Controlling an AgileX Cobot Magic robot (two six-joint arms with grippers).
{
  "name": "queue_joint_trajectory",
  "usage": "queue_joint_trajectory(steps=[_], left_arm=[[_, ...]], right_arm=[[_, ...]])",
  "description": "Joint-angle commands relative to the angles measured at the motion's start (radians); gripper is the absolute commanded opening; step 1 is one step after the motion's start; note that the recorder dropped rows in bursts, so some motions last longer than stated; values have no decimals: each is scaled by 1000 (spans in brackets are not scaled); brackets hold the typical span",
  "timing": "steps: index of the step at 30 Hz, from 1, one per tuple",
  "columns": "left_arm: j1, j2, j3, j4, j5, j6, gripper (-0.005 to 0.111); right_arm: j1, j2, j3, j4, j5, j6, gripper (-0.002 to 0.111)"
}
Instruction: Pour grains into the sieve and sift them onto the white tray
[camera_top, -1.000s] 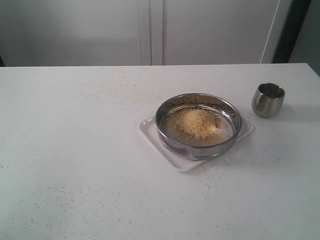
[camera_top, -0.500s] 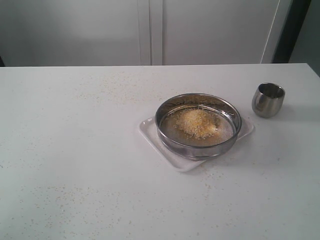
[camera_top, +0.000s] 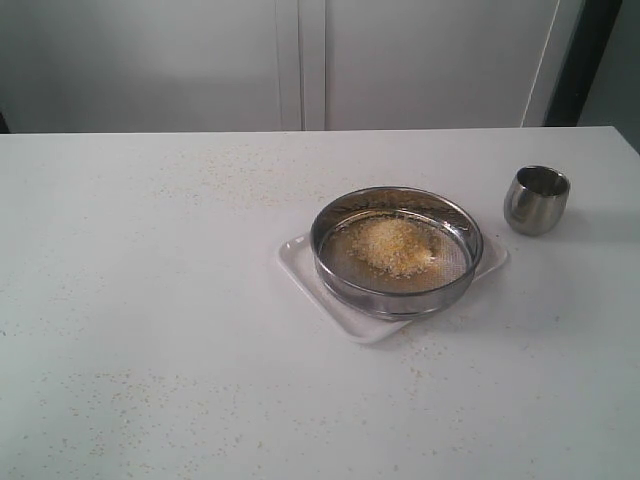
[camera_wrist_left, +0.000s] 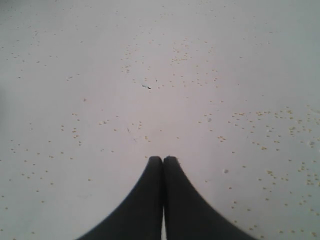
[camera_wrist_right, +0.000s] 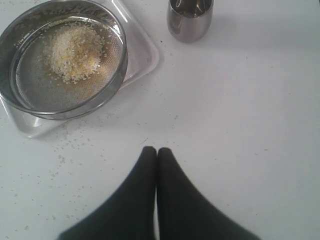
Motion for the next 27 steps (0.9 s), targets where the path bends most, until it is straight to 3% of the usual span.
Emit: queue_joint_trajectory(steps=[1, 27], left_arm=[[0, -3, 10, -2, 14, 3, 0], [0, -3, 10, -2, -21, 5, 0]], right_arm=[[-9, -6, 5, -7, -2, -11, 0], [-9, -6, 5, -7, -2, -11, 0]])
